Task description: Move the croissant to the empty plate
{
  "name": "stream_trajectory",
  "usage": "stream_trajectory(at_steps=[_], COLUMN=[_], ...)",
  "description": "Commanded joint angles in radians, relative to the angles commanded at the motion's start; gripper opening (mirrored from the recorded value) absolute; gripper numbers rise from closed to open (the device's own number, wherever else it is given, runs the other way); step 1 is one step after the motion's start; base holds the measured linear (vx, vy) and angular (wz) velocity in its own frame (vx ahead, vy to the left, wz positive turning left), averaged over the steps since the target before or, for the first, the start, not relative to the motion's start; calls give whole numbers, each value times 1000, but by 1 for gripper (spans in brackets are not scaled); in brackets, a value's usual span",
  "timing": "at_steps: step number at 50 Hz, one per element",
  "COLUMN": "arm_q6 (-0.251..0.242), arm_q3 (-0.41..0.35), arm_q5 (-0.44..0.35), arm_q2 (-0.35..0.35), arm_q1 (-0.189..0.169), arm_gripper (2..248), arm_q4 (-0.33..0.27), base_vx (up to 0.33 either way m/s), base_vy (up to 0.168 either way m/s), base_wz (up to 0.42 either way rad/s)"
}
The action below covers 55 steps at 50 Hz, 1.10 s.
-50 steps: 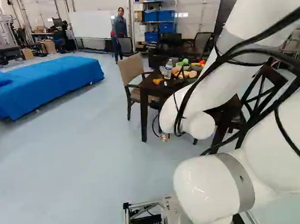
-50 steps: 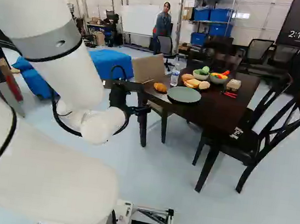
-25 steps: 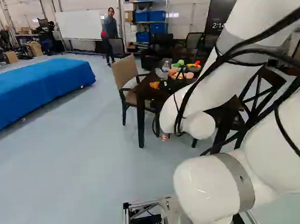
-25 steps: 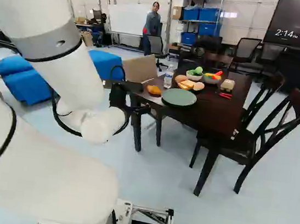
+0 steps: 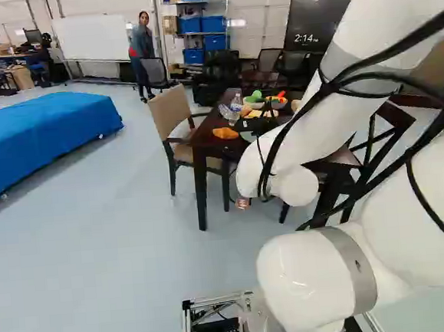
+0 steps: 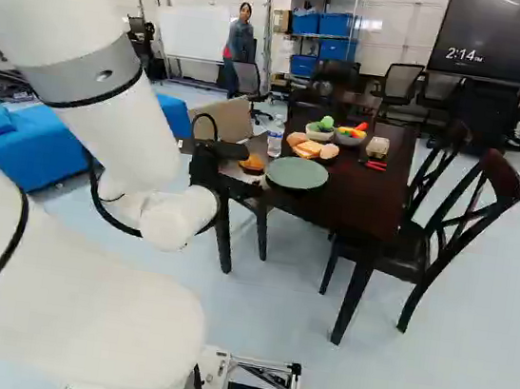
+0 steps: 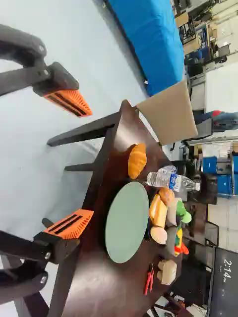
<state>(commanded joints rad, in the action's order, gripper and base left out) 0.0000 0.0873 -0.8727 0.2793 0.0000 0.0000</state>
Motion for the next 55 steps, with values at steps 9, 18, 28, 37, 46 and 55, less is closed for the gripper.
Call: stream_trajectory(at_steps=[9, 18, 28, 37, 46, 55], arm_q6=[0, 0, 0, 0, 0, 0], arm_q3=[0, 0, 0, 0, 0, 11], arm_q5=[0, 0, 0, 0, 0, 0], arm_q2=[0, 0, 0, 0, 0, 3], arm_q1=[0, 0, 0, 0, 0, 0], arm_gripper=[247, 247, 247, 247, 247, 247], arm_q4=[0, 0, 0, 0, 0, 0], base_vx=[144, 138, 109, 25, 0, 0], base_vy=[44, 53, 41, -1, 0, 0], base_wz=[-79, -28, -3, -1, 0, 0])
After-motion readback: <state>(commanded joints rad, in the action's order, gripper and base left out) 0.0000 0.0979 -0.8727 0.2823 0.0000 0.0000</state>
